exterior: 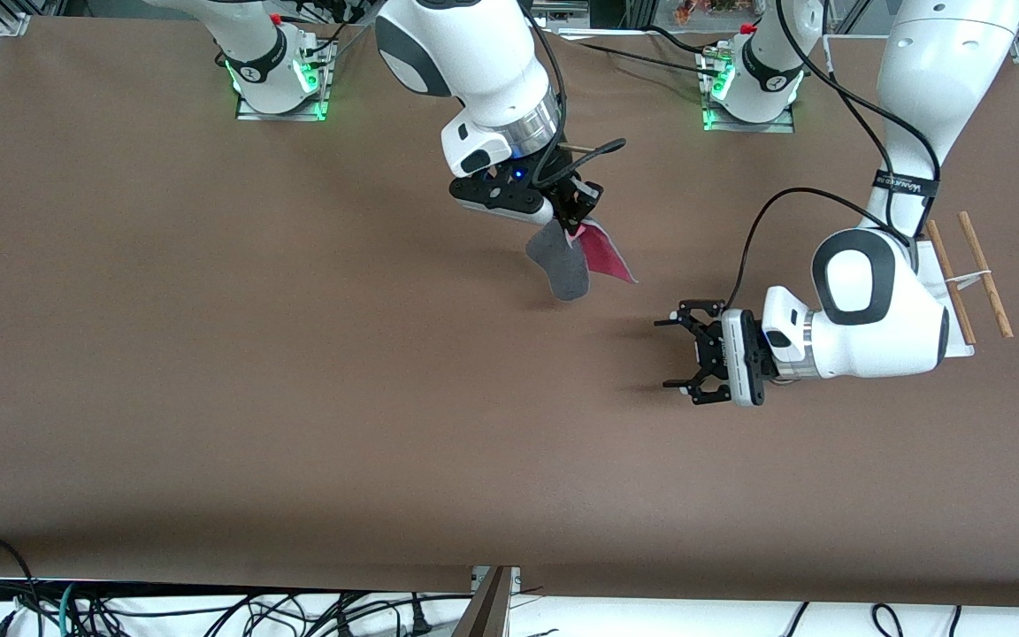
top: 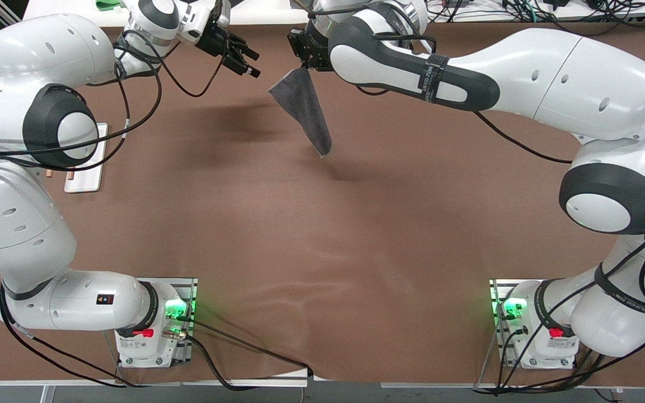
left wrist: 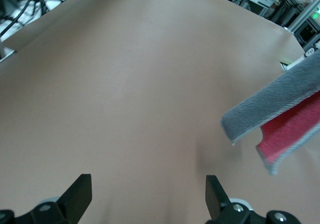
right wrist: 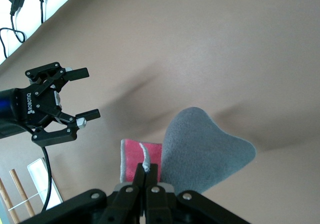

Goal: Pass towel and hang on rack
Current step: 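Hold the towel up while the left gripper reaches toward it, then close the left gripper on the towel's pink edge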

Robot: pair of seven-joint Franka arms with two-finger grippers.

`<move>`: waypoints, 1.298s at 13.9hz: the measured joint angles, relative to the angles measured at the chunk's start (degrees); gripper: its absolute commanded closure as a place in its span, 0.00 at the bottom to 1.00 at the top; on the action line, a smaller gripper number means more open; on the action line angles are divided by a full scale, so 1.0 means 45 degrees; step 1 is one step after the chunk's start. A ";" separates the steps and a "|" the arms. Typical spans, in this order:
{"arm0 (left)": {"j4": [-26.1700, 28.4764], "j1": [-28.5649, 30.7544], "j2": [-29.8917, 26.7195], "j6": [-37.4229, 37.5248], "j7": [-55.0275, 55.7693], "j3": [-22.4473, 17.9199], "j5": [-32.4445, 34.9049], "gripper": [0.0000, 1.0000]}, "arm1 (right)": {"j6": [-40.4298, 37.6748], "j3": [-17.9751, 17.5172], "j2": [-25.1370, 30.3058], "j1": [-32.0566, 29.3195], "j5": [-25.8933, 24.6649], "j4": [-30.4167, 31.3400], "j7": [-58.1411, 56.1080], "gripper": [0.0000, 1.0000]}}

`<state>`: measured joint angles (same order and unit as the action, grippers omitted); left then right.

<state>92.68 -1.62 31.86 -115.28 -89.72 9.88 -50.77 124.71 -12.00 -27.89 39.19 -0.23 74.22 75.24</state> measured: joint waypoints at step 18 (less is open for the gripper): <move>0.0793 -0.1231 -0.0971 0.1125 -0.1617 0.0373 0.0207 0.58 | 0.0942 0.0186 -0.0322 -0.0026 -0.0291 -0.0184 0.0000 1.00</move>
<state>96.25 -7.16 27.49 -110.21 -97.00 11.56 -49.83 128.95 -11.17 -29.34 39.07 -1.54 73.39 75.24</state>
